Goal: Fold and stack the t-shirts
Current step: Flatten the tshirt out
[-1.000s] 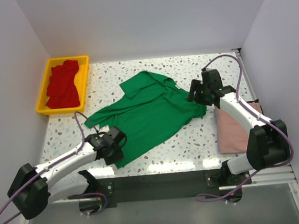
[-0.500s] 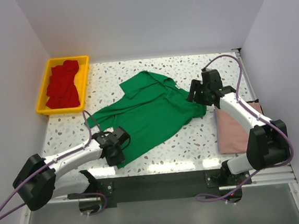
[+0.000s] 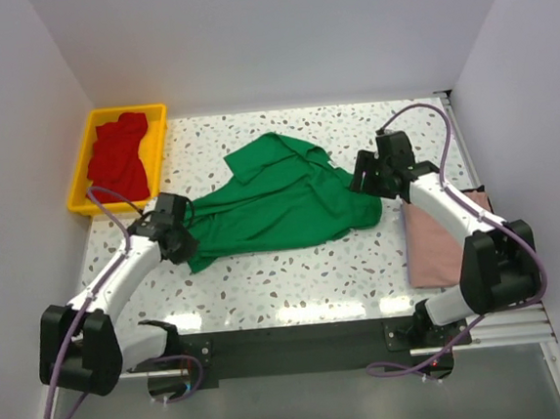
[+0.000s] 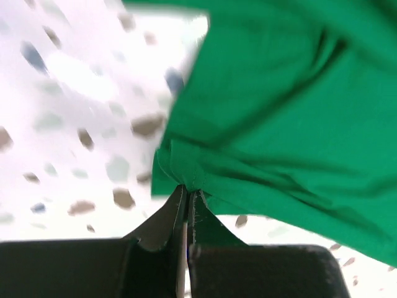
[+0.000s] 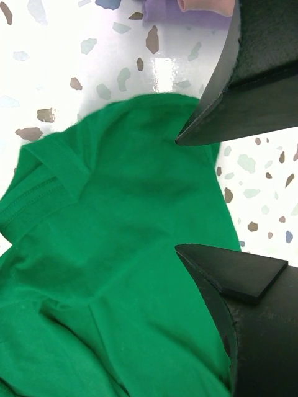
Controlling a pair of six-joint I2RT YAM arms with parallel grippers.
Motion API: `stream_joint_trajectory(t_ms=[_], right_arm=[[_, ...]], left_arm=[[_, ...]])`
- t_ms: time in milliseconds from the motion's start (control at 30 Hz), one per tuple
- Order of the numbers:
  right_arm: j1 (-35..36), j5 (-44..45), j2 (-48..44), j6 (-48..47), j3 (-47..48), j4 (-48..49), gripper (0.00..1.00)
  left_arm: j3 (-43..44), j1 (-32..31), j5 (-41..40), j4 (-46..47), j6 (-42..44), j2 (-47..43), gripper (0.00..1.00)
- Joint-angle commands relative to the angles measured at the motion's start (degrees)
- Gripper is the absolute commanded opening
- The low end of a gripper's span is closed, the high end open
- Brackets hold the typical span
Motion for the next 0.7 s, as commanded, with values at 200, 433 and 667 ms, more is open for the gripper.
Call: stream_joint_trajectory(t_ms=[200, 433, 667], right_arm=[[3.28, -2.36, -3.23, 1.16, -7.59, 3.09, 0.68], [12.42, 2.02, -10.44, 6.34, -16.04, 3.18, 0.67], [13.57, 10.02, -17.3, 11.88, -22.55, 2.04, 0.65]], left_arm=[[5.5, 17.96, 2.23, 8.51, 10.38, 3.38, 0.0], [5.85, 20.71, 7.41, 11.94, 10.92, 6.55, 0.0], [5.94, 20.79, 9.17, 13.09, 11.61, 6.55, 0.0]])
